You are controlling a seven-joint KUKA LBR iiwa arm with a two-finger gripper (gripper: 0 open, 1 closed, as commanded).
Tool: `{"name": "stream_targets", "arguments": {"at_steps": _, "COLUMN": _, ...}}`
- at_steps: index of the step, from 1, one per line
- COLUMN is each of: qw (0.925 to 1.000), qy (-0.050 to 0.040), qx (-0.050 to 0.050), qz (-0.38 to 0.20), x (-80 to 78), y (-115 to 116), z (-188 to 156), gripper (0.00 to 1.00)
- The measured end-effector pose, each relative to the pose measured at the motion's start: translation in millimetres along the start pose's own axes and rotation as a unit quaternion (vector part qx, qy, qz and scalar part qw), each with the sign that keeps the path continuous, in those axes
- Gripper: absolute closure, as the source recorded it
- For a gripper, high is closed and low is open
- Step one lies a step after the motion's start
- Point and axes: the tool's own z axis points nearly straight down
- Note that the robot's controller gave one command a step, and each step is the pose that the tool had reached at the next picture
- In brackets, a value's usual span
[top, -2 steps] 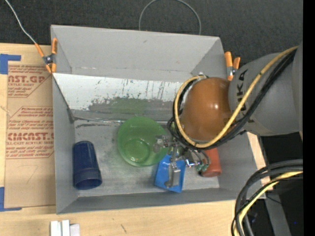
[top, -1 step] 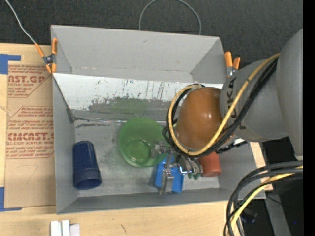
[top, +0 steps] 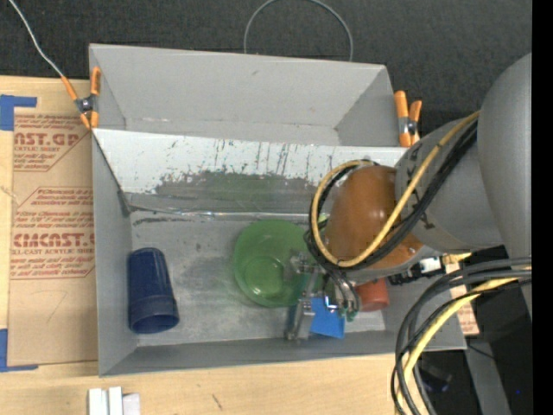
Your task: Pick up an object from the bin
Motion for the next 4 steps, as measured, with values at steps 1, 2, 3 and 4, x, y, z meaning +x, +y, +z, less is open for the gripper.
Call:
{"name": "stream_targets", "arguments": {"at_steps": 1, "qw": 0.9892, "qy": -0.0013, "qx": -0.003, "qz": -0.146, "x": -29.3, "y": 20, "z": -5, "gripper": 1.00}}
{"name": "stream_targets", "arguments": {"at_steps": 2, "qw": 0.9892, "qy": -0.0010, "qx": -0.003, "qz": -0.146, "x": -29.2, "y": 21, "z": -5, "gripper": 1.00}}
{"name": "stream_targets", "arguments": {"at_steps": 3, "qw": 0.9854, "qy": 0.0016, "qx": -0.003, "qz": -0.170, "x": -24.3, "y": 17, "z": -86, "gripper": 1.00}}
{"name": "stream_targets", "arguments": {"at_steps": 4, "qw": 0.9849, "qy": -0.0037, "qx": -0.003, "qz": -0.173, "x": -24.0, "y": 19, "z": -144, "gripper": 1.00}}
